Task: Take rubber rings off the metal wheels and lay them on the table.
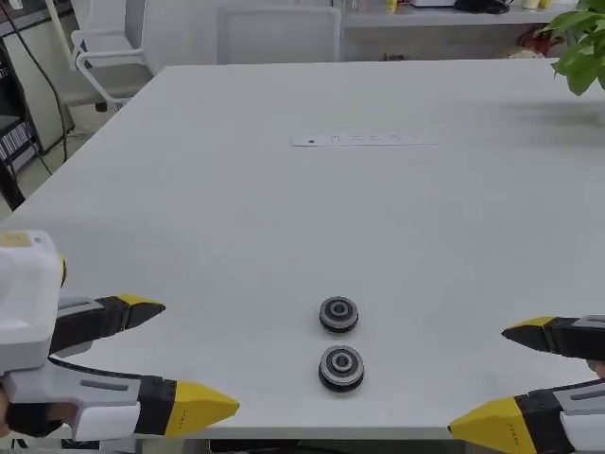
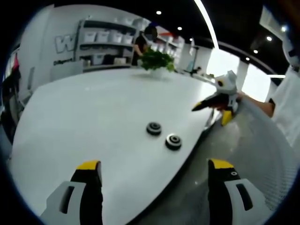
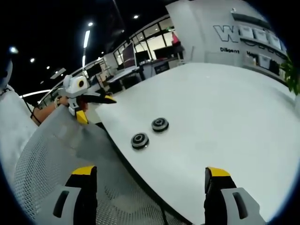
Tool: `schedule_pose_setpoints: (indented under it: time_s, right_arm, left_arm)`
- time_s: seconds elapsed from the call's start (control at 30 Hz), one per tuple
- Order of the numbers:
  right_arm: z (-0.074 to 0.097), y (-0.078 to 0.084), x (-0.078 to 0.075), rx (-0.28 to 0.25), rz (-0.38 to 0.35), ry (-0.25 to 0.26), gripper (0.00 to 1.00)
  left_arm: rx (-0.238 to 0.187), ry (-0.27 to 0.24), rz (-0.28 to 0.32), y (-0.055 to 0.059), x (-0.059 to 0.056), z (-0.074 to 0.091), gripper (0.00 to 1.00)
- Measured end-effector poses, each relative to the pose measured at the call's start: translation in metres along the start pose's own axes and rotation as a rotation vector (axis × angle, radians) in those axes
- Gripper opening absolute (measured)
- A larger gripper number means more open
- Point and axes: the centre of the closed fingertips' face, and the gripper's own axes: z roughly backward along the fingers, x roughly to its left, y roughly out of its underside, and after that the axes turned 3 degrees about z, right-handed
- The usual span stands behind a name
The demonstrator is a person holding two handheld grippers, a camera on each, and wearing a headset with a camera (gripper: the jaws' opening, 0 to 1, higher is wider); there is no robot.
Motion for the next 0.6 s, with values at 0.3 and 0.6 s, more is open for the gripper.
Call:
schedule_pose_setpoints:
  time_s: [0.3, 0.6]
  right_arm:
    - [-0.0002, -0.0016, 0.0001, -0.007, 0.0, -0.005, 0.95]
    - [-0.0007, -0.001, -0.0003, 0.002, 0.014, -0.006, 0.93]
  left_arm:
    - [-0.028, -0.011, 0.004, -0.0054, 0.0023, 0.0013, 0.95]
    - [0.021, 0.007, -0.07, -0.0011, -0.0025, -0.0025, 0.96]
